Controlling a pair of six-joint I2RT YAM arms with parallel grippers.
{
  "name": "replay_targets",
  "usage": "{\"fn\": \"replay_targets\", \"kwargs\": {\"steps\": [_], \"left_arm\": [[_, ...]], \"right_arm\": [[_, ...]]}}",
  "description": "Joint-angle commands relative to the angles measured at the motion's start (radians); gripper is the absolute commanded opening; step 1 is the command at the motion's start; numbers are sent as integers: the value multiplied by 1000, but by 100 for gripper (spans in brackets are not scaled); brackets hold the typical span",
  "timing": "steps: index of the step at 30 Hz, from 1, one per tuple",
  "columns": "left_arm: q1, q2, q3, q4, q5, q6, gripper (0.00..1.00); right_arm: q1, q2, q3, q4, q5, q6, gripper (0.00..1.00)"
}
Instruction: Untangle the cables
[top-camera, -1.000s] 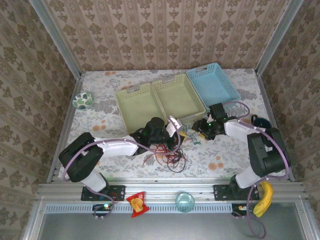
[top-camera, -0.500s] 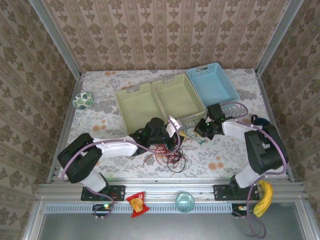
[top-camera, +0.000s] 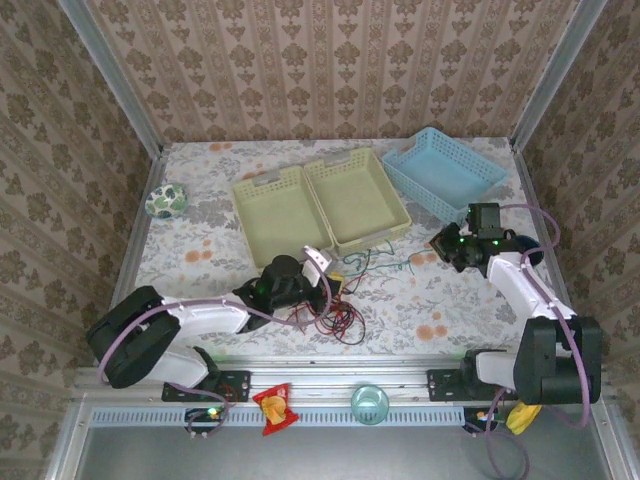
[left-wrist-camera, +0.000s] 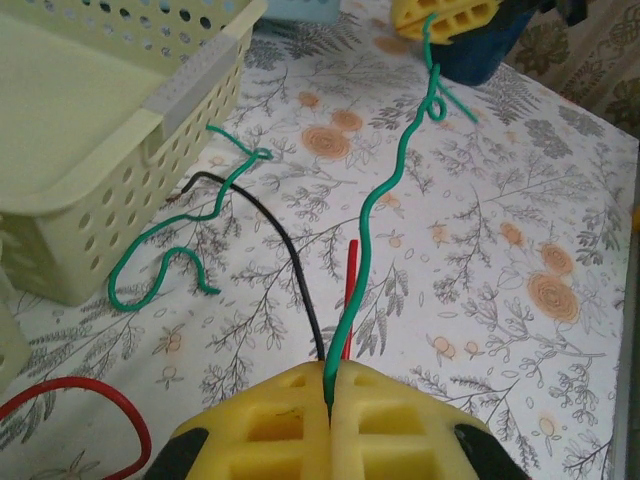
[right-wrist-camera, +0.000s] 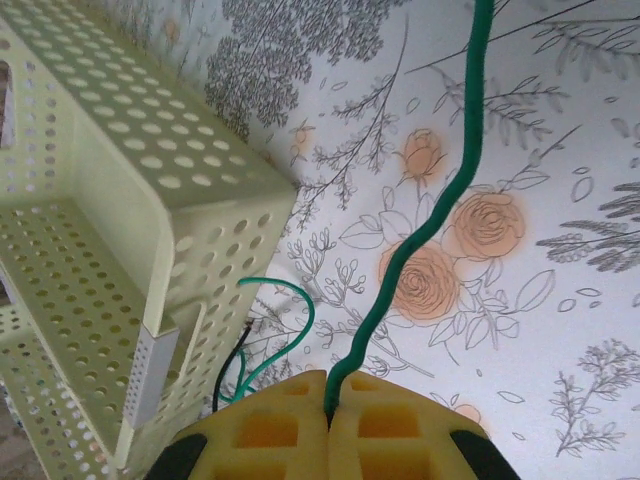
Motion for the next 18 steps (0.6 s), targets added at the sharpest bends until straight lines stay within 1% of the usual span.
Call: {"fn": "replay_targets", "kwargs": {"steps": [1, 5, 7, 11, 14, 18], "left_arm": [[23, -14, -43, -1, -79, -34, 0], [33, -22, -65, 5, -121, -50, 0], [44, -40, -101, 37, -152, -73, 0], [80, -96, -188, 111, -207, -125, 0], [82, -130, -202, 78, -212, -129, 0], [80, -135, -195, 54, -204, -119, 0]], "right_arm": [[-37, 2, 60, 1, 16, -37, 0], [-37, 23, 59, 29, -26, -37, 0], [-38, 25, 56, 35, -29, -31, 0], [-38, 28, 33, 105, -52, 7, 0], [-40, 32, 15, 201, -81, 56, 0], [-36, 39, 17, 295, -116, 95, 0]]}}
